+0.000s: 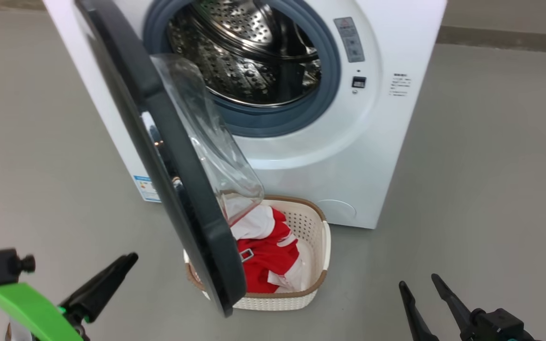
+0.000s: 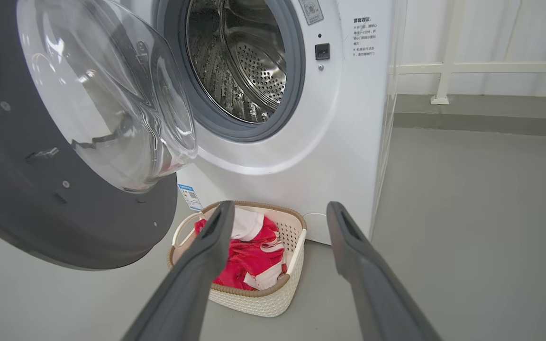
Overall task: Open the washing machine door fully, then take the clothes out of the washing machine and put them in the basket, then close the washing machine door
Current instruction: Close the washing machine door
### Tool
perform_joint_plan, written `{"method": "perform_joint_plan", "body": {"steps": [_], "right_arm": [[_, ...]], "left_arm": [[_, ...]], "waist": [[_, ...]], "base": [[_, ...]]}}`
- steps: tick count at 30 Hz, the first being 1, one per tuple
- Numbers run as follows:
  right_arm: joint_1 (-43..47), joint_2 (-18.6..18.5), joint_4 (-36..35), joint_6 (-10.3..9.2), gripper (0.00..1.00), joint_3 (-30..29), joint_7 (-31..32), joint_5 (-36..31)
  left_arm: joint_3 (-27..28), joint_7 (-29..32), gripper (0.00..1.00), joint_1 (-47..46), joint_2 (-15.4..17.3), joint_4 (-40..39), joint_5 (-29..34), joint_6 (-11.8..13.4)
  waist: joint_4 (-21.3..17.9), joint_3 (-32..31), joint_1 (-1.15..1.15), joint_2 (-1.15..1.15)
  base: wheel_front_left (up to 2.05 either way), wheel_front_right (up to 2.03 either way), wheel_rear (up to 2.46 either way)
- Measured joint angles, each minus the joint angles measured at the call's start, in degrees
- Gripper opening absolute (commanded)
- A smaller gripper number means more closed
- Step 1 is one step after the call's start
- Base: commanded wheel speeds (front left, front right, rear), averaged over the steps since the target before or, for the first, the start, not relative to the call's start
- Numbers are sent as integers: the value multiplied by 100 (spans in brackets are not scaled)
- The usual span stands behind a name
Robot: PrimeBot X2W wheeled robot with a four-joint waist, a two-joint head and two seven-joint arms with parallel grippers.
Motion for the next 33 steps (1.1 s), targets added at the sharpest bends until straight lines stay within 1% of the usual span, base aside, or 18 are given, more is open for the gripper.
{"method": "perform_joint_plan", "body": {"steps": [1,3,6,18,27,33], "right_arm": [[1,-1,4,0,100,30,0,1],[1,-2,19,0,100,67,0,3],[2,-5,29,0,100,85,0,10],[0,-18,76,0,100,192,0,49],[-3,-21,110,0,100,231,0,55],[-15,-24,122,0,100,231,0,55]], "left_arm": [[-5,-51,51,62,-3,37,-10,0],[-21,-164,73,166,-15,125,-16,0],[-29,-249,100,280,-51,188,-66,0],[-111,-972,100,935,-390,626,-83,0],[-98,-1707,100,1260,-829,998,-97,0],[2,-2002,100,1353,-1080,1294,47,-1]], "waist": [[42,-18,0,0],[122,-61,0,0],[197,-105,0,0],[547,-208,0,0],[658,-184,0,0],[692,-128,0,0]], "base": [[0,0,0],[0,0,0],[0,0,0],[0,0,0],[0,0,0],[0,0,0]]}}
